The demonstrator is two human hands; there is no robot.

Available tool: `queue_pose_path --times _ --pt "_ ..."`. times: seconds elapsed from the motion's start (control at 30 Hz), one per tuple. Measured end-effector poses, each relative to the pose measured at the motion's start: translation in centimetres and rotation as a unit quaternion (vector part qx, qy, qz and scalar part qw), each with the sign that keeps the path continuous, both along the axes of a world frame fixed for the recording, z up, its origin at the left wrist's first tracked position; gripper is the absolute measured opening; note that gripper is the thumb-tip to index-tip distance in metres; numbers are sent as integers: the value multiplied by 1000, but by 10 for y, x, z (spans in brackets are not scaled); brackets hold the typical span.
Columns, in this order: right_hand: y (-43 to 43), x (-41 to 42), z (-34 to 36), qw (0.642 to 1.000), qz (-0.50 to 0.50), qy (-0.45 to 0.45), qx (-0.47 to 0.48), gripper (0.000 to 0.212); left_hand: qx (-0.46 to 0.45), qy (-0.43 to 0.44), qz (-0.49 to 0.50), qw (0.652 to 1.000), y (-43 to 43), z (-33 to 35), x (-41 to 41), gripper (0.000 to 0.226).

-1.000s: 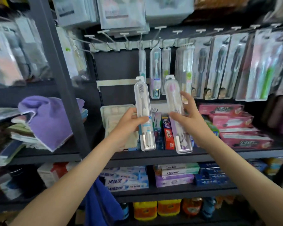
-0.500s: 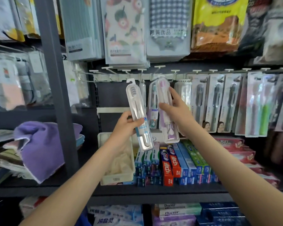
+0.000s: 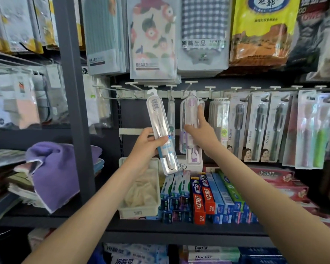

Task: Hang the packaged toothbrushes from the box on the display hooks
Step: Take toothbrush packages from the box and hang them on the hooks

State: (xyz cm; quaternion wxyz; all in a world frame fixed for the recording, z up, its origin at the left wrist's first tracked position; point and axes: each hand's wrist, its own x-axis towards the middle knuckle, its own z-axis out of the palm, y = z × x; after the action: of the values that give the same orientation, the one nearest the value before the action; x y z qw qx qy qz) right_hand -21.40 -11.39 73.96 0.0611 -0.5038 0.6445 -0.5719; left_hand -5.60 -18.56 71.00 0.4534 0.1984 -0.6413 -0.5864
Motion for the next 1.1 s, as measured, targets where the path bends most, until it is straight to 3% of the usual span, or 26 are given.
queue_pose_path --times 0.13,0.3,0.6,0.87,1.1 --pt "-10 -1 -12 1000 2 21 -23 80 6 6 3 1000 4 -3 7 21" --pt "-11 -2 -20 996 15 -26 -81 76 11 5 22 1000 4 -8 19 24" --pt "-5 -20 -15 999 31 19 -38 77 15 -5 24 1000 10 -5 22 27" --pt "4 -28 -15 989 55 -88 -106 69 14 -11 18 1000 17 -8 21 28" --pt "19 -21 -5 997 24 18 -67 69 25 -20 28 999 16 -10 18 26"
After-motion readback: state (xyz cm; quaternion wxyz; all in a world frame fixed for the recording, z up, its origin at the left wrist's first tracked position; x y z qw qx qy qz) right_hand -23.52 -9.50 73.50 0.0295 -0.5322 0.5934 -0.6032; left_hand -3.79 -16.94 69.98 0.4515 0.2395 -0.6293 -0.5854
